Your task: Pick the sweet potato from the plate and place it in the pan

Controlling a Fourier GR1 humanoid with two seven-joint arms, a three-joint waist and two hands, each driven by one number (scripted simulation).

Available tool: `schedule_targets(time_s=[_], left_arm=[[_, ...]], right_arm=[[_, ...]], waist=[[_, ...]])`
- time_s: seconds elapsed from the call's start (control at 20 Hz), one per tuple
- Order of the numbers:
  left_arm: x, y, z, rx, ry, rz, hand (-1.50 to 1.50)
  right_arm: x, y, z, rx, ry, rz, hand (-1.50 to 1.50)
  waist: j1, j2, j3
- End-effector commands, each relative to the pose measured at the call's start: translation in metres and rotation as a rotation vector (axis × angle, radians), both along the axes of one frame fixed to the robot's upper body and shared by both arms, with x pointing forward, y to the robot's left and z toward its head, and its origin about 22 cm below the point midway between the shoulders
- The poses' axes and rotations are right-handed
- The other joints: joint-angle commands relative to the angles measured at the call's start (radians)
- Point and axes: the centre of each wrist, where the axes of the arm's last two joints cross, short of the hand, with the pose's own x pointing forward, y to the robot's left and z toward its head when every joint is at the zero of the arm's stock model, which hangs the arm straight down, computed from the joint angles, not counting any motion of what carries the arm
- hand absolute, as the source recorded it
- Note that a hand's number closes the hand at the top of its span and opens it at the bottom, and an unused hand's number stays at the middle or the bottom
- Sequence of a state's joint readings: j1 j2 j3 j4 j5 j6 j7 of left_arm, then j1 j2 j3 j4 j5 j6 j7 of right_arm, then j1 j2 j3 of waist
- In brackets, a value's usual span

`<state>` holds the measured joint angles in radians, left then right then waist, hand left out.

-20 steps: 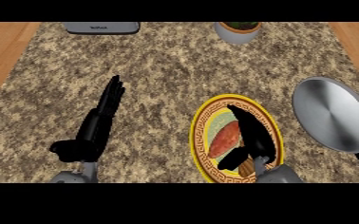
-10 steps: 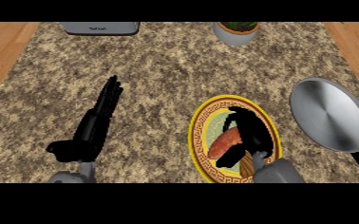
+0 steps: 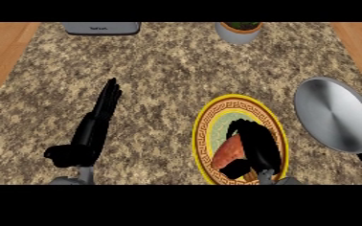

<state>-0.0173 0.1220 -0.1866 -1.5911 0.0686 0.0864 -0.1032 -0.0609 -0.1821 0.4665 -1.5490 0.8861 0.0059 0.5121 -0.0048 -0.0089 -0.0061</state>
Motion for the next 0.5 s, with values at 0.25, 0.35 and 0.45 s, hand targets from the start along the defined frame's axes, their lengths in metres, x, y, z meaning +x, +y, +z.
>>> schedule_targets(time_s=[0.25,0.35,0.45], left_arm=[[0.004,0.005,0.001,-0.006,-0.002,0.005,0.00],[-0.003,0.007,-0.006,0.001,-0.001,-0.008,0.00],[-0.012,-0.005,-0.009,0.000,0.013,-0.008,0.00]], right_arm=[[-0.045,-0.014,0.062,-0.131,-0.269,-0.004,1.50],[-0.042,-0.013,0.077,-0.114,-0.372,-0.057,1.50],[-0.063,-0.017,0.083,-0.076,-0.463,-0.077,1.50]], waist=[[-0.008,0.004,0.005],[-0.003,0.005,0.005],[-0.009,0.002,0.006]])
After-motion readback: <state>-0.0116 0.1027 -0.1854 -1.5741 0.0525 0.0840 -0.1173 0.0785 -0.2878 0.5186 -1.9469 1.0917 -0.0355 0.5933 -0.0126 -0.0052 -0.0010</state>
